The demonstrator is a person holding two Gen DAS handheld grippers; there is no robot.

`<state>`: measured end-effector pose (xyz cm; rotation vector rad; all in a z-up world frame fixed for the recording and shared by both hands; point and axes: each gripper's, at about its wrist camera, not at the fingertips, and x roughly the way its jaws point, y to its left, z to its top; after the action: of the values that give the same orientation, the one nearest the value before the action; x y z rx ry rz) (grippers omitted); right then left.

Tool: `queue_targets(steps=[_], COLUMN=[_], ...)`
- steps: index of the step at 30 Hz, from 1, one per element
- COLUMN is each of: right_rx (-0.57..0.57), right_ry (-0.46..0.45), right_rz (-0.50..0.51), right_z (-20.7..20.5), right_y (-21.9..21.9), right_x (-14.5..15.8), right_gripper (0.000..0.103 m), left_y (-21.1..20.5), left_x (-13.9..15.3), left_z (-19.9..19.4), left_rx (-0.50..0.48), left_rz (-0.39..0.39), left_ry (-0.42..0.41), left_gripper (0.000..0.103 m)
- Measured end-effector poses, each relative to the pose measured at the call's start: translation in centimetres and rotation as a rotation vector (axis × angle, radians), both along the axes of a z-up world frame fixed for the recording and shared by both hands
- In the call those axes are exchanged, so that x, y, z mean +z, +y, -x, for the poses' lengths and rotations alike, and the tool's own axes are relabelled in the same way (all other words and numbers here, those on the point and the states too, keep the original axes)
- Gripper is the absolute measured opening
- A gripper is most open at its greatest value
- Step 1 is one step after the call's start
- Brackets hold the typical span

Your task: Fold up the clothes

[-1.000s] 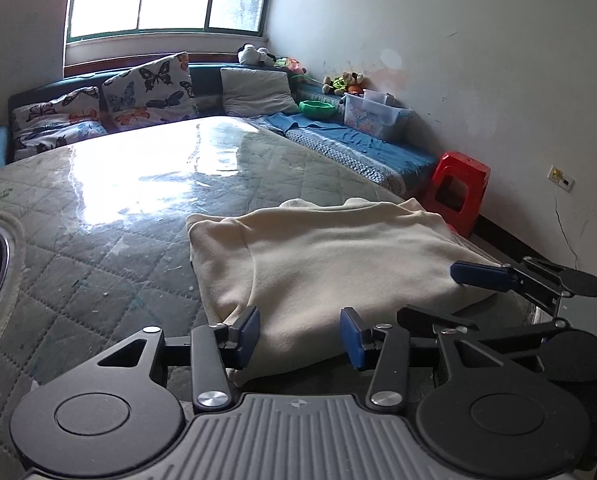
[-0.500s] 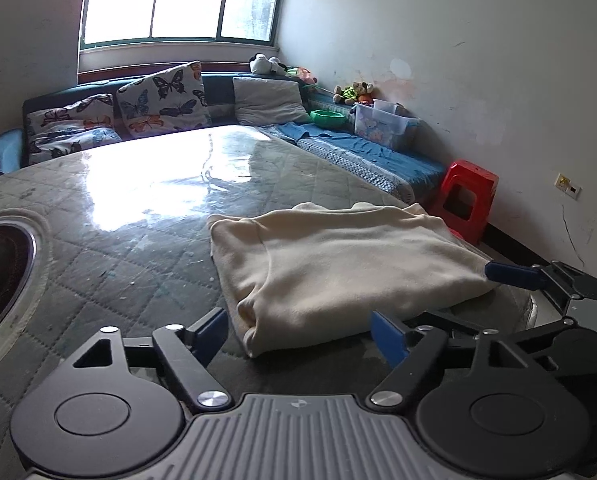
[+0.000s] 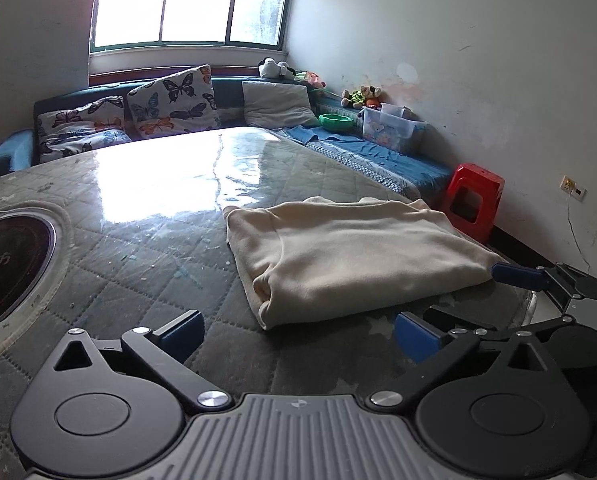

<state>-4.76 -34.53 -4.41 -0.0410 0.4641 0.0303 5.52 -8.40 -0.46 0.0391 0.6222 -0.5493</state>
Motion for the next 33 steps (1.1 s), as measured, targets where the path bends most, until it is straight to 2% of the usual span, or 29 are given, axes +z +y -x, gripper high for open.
queue_targets(steps=[33], right_rx=[-0.03], right_ry=[0.051], right_rz=[0.037], right_z=[1.6], right_y=[0.9], right_x=[0.0], right_gripper=[0.103], left_y=[0.3], left_x=[-0.6], left_z=[2.9], left_rx=[0.043], left_rz=[-0.069], left_ry=[-0.005], left_gripper=[0.103])
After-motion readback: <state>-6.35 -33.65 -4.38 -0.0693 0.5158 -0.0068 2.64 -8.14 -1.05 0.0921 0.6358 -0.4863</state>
